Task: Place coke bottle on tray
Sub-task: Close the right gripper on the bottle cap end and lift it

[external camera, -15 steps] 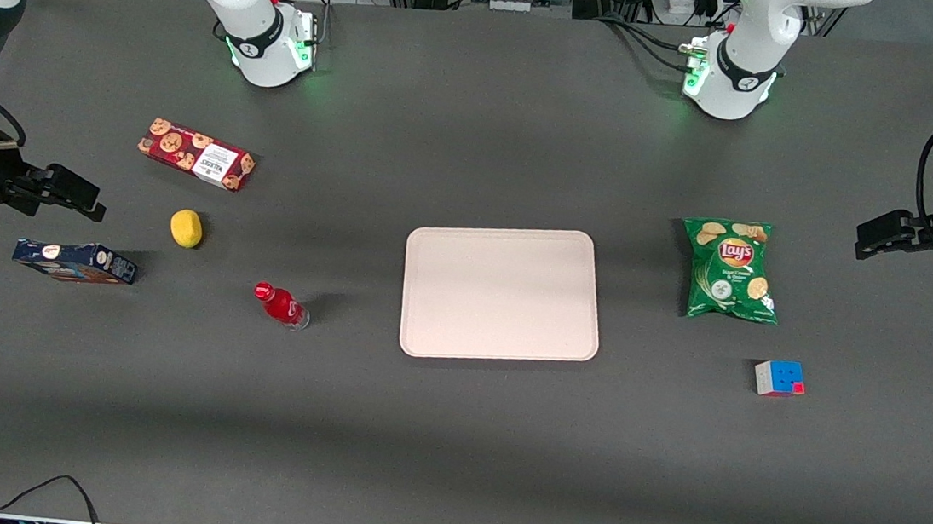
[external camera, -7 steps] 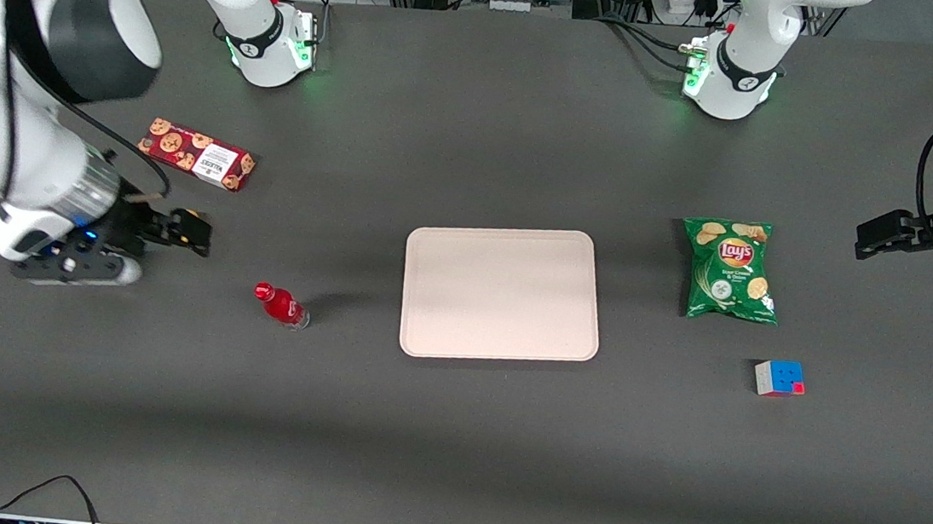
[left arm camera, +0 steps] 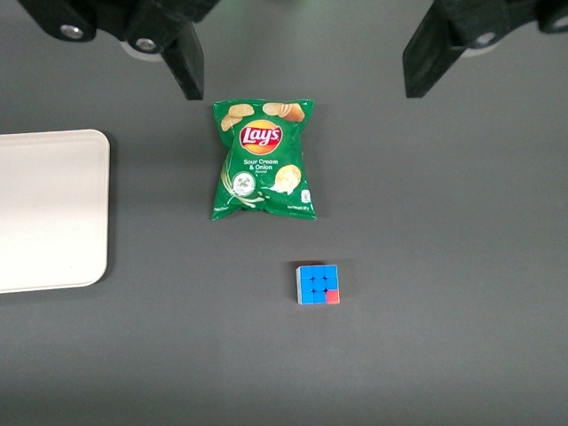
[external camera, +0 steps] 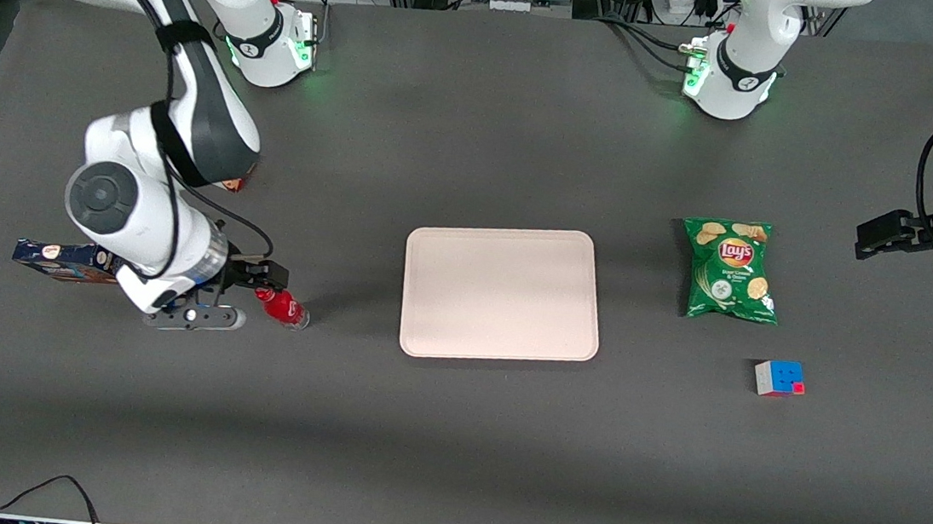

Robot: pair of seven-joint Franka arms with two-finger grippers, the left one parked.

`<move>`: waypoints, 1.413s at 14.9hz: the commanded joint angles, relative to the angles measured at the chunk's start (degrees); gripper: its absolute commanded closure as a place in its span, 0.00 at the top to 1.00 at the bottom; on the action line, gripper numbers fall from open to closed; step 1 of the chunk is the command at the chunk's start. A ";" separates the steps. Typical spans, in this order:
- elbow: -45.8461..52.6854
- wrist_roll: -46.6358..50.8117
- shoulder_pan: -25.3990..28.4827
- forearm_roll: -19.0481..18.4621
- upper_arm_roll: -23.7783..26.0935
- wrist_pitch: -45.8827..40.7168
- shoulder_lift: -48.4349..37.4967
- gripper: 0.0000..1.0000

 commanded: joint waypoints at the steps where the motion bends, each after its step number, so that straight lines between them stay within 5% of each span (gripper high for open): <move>1: -4.60 1.56 -0.25 -1.63 0.34 5.35 0.79 1.00; 7: -8.56 2.26 -0.25 -2.86 0.34 10.11 0.70 0.98; 15: -8.30 2.09 -0.34 -3.65 0.34 10.11 0.53 0.06; 21: -5.85 2.09 -0.34 -3.56 0.60 3.99 -3.25 0.00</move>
